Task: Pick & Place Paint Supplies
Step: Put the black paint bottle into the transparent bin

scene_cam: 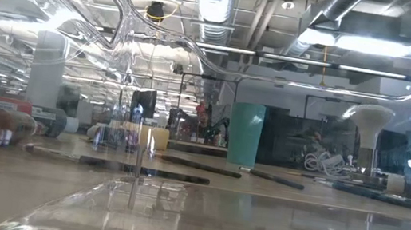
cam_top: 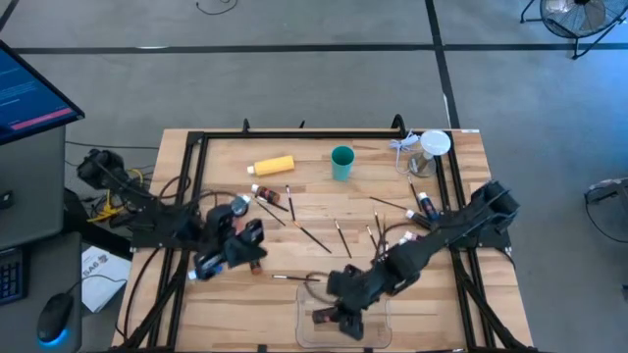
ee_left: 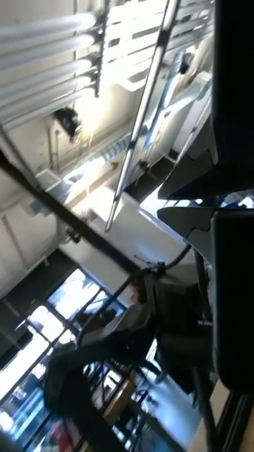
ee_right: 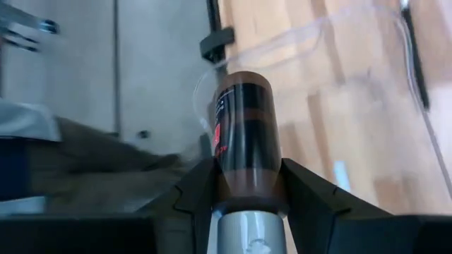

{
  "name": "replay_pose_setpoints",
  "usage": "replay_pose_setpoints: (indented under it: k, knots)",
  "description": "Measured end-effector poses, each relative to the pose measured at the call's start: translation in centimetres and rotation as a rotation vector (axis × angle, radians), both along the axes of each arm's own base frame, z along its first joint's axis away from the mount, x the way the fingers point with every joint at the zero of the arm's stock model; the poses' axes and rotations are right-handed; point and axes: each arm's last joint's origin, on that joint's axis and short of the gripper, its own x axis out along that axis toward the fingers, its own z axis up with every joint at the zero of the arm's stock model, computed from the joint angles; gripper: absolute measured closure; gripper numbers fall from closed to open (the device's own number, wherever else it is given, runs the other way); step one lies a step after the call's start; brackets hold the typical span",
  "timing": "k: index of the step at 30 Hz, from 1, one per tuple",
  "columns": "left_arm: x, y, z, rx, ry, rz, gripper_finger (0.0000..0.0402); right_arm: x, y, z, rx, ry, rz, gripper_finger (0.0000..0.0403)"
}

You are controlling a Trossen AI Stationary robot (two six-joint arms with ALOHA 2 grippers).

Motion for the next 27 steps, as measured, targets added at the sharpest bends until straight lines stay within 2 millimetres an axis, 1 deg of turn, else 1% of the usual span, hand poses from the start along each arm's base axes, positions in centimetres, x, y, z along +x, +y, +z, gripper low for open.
replay_pose_setpoints:
  k: [2, 7, 12, 15, 20, 23, 27]
  knots:
    - [-0.6, -0.8, 0.0, 0.013, 0.001, -0.004, 0.0400, 0.8, 0.6, -0.6, -0.070, 0.006, -0.033, 0.0274]
    - [-1.6, -2.1, 0.0, 0.012, 0.011, -0.011, 0.0400, 2.3, 1.1, -2.3, -0.235, 0.089, -0.092, 0.0272]
    - [-2.1, -2.7, 0.0, 0.008, 0.013, -0.036, 0.0400, 3.3, 1.2, -4.2, -0.286, 0.151, -0.101, 0.0263]
    - [-2.2, -2.9, 0.0, 0.006, 0.012, -0.047, 0.0400, 3.2, 1.4, -5.0, -0.303, 0.183, -0.092, 0.0273]
    - [-2.4, -3.0, 0.0, 0.004, 0.009, -0.054, 0.0400, 3.3, 1.4, -5.2, -0.302, 0.183, -0.092, 0.0275]
    - [-2.4, -3.0, 0.0, 0.005, 0.009, -0.054, 0.0400, 3.4, 1.1, -5.2, -0.313, 0.183, -0.109, 0.0275]
    - [-2.4, -3.0, 0.0, 0.006, 0.009, -0.054, 0.0400, 3.6, 0.9, -5.2, -0.314, 0.176, -0.115, 0.0263]
